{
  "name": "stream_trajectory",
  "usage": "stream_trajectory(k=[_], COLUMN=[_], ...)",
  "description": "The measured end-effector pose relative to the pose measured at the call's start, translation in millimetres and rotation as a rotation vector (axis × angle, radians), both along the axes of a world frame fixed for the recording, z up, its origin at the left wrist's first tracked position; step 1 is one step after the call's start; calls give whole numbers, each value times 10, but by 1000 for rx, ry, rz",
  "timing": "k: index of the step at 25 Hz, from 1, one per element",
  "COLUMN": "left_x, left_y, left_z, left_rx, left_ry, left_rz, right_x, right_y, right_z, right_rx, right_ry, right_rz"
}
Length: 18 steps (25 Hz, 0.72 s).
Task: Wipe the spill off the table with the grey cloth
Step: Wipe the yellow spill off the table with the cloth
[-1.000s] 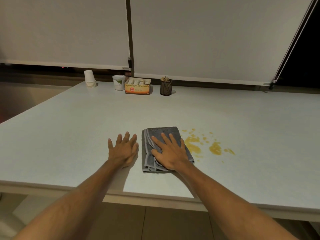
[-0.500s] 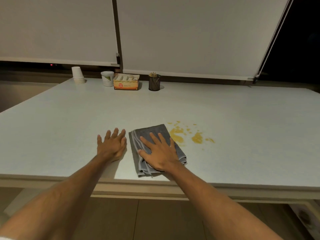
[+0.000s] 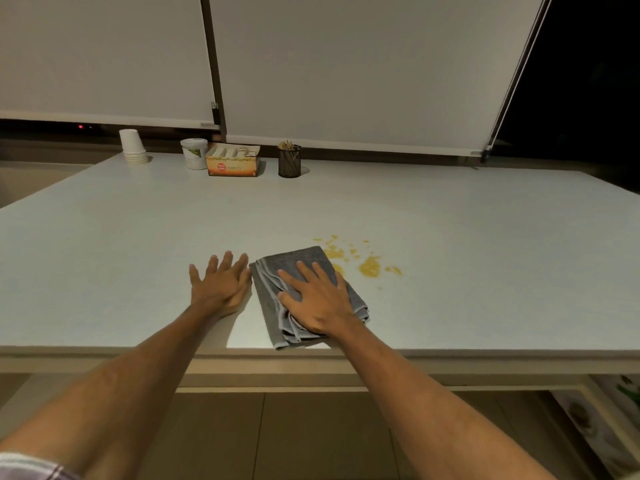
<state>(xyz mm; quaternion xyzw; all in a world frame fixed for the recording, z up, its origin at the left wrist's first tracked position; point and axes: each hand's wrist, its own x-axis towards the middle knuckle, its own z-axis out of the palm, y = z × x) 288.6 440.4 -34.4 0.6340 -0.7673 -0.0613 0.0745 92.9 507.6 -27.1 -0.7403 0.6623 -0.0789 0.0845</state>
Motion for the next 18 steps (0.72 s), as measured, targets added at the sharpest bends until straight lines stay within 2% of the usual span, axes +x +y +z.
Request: stream_trajectory(k=[4,9,14,18], left_x=[18,7,-31,-30], left_y=[23,36,23,27], left_z=[0,-22,-17,-1], left_rx=[-26,-36,-49,-35], left_ry=[-8,9,0,-5], left_rz=[-12,-11,-6,0], right_x=[-480,-1192,-996,-1037], right_y=[183,332,119,205], right_z=[19,33,34,28], right_rx=[-1,-16,9,-2], right_ry=[-12,7,-14,-24], right_rz=[-7,-195,-357,-290])
